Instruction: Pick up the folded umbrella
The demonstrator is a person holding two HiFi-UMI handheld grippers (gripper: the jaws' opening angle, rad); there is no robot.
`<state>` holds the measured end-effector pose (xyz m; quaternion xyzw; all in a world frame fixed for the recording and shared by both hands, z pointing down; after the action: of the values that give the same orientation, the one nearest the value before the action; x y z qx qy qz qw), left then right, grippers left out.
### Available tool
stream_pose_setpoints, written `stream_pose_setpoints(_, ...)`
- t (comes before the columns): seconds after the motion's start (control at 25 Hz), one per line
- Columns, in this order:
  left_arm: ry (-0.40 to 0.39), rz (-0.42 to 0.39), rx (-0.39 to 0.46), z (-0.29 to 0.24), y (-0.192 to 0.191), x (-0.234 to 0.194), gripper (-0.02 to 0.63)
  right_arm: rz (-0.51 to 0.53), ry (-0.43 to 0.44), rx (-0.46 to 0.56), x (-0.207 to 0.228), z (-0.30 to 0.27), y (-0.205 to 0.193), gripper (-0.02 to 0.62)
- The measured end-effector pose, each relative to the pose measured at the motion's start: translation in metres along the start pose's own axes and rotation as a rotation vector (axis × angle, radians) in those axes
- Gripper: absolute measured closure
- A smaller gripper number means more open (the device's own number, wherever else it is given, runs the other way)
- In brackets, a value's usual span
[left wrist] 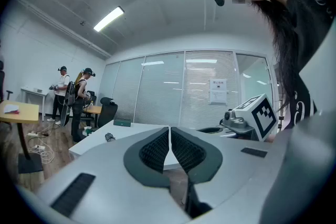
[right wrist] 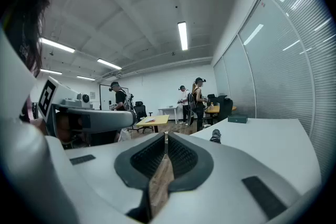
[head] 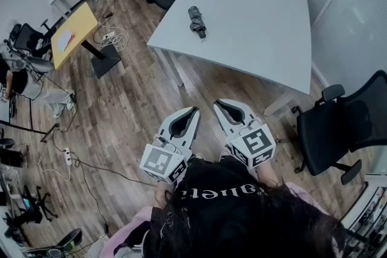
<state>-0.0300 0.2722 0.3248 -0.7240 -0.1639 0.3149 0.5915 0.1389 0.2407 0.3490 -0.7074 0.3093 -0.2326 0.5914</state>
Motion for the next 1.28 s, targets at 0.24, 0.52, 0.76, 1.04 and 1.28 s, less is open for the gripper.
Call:
stream_pose_setpoints(0.24,0.015,0.019,0.002,-0.003,-0.008,0.003,0.578,0.000,0.019,-0.005,0.000,0.008,-0.005,0.563)
stream_pose_setpoints(0.52,0.040,0.020,0.004,-0.018,-0.016,0.018,0.578,0.013,0.074,0.001,0.011,0.023,-0.014,0.563)
stream_pose_setpoints(0.76,0.067,0.025,-0.019,-0.023,-0.029,0.032,0.578,0.005,0.098,-0.021,0.019,0.028,-0.028,0.563)
stream_pose_setpoints(1.04,0.092,0.019,-0.040,-0.035,-0.030,0.035,0.578,-0.027,0.119,-0.021,0.035,0.025,-0.033,0.563)
stream_pose_setpoints(1.28,0.098,0.017,-0.060,-0.043,-0.027,0.025,0.578,-0.038,0.135,-0.012,0.044,0.010,-0.032,0.563)
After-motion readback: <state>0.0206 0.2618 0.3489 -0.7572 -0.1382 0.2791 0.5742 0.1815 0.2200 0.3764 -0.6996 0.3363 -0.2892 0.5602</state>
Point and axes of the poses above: the fingertips, and each gripper's own axes: z backward along the fingers, x to its right, y out of its top, the point moved 9 cm from there along z, backward along the fingers, and after that the axes turned 8 degrees about z, right-handed, at the moved point
